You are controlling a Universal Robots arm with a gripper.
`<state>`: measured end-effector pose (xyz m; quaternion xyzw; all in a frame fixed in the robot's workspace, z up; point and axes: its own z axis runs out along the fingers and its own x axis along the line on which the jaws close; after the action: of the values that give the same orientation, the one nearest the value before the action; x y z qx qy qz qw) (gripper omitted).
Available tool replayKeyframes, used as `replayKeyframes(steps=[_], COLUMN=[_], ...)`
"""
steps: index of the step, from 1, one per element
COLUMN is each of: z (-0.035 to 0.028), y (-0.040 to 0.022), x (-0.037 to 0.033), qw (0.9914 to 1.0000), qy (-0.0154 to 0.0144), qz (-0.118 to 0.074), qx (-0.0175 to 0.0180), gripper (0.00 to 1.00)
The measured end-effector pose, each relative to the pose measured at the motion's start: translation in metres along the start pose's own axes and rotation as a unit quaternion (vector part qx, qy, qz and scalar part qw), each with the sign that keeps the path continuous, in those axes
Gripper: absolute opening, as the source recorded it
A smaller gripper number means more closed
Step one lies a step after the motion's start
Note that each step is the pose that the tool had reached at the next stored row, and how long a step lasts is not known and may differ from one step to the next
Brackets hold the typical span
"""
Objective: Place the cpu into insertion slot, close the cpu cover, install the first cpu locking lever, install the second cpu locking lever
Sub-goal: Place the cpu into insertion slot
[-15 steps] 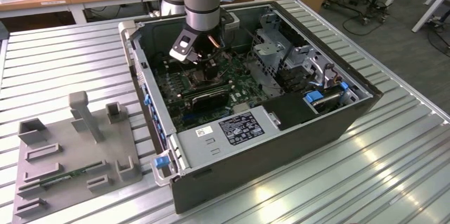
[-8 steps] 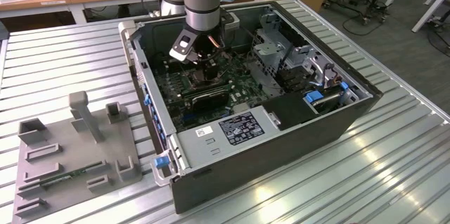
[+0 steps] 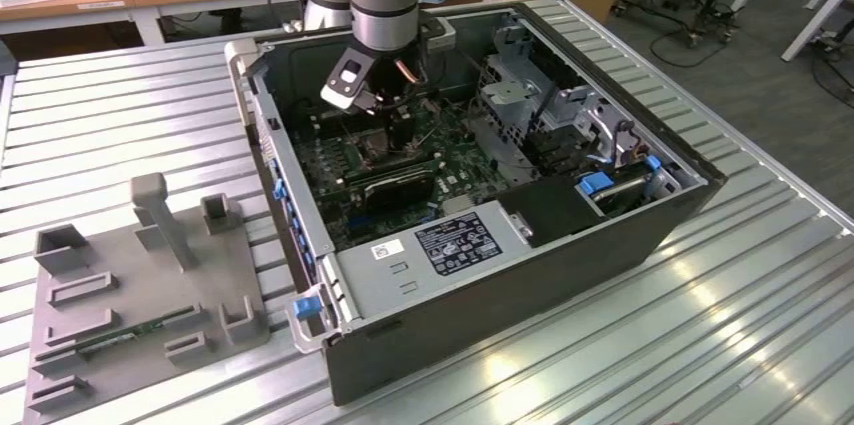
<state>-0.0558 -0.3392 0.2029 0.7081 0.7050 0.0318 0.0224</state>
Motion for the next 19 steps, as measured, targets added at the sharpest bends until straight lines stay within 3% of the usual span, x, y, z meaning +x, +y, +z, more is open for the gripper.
replayKeyframes(steps=[3, 9, 10, 11, 12, 13, 19], z=[-0.0048, -0.0053, -0.0053, -0.0053, -0.0051, -0.0052, -0.0051], y=[0.0004, 0.0004, 0.0005, 0.0005, 0.0005, 0.0005, 0.0005], x=[0.0001, 0.0001, 0.0001, 0.0001, 0.0001, 0.0000, 0.0001], qw=[1.00000, 1.00000, 1.00000, 0.99998, 0.99992, 0.99987, 0.99987], qy=[0.0000, 0.0001, 0.0001, 0.0000, -0.0001, -0.0001, -0.0001], qz=[0.000, 0.000, 0.000, 0.000, 0.000, 0.000, 0.000], qx=[0.0000, 0.0000, 0.0011, 0.0056, 0.0123, 0.0162, 0.0163], gripper=[0.67, 0.67, 0.67, 0.67, 0.67, 0.67, 0.67])
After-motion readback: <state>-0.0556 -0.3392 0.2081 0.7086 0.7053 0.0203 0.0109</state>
